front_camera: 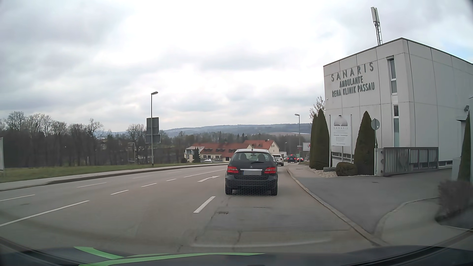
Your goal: Follow the waypoints while adhering to traffic rules and regulations
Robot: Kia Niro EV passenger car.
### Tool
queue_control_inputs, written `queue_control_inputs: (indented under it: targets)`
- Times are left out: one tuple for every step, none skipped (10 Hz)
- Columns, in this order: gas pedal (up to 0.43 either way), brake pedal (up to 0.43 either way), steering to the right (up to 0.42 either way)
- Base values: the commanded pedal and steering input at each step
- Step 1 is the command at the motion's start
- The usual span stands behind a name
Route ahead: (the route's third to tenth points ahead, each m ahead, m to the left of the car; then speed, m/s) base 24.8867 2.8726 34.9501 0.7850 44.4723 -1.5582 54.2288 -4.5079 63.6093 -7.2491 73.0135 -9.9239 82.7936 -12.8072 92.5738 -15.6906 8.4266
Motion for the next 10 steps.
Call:
queue_control_inputs:
  targets:
    - [0.000, 0.000, 0.026]
    - [0.000, 0.012, 0.029]
    - [0.000, 0.024, 0.030]
    - [0.000, 0.037, 0.030]
    - [0.000, 0.061, 0.030]
    - [0.000, 0.085, 0.029]
    - [0.000, 0.091, 0.028]
    - [0.000, 0.091, 0.027]
    - [0.000, 0.098, 0.027]
    - [0.000, 0.104, 0.027]
